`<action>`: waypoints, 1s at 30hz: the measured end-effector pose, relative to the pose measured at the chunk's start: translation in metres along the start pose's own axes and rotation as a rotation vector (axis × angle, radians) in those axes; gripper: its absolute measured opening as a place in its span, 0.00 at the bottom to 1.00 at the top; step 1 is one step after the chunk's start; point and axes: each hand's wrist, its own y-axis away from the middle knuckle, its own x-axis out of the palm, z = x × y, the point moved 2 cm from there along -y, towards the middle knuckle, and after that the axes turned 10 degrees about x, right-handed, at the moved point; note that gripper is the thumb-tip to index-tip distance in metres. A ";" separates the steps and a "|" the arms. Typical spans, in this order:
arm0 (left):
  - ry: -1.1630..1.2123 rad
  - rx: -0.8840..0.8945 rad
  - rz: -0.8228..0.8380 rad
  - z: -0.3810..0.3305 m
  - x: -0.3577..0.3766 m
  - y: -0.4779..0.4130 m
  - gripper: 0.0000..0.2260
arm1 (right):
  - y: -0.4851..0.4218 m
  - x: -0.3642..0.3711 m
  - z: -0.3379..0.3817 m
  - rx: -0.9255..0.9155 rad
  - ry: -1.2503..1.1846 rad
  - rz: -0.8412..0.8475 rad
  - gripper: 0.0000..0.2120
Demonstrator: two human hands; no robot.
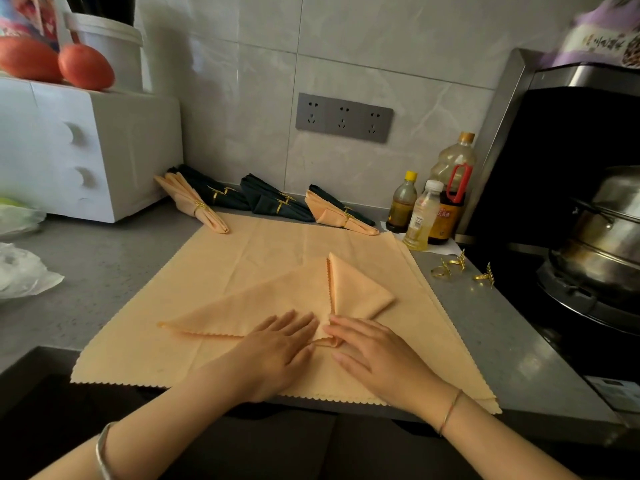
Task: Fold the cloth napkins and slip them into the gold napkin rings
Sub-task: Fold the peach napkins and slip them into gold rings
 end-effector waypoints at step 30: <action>-0.564 0.580 -0.139 0.067 -0.054 -0.014 0.20 | 0.031 -0.020 -0.058 0.140 -0.075 -0.044 0.19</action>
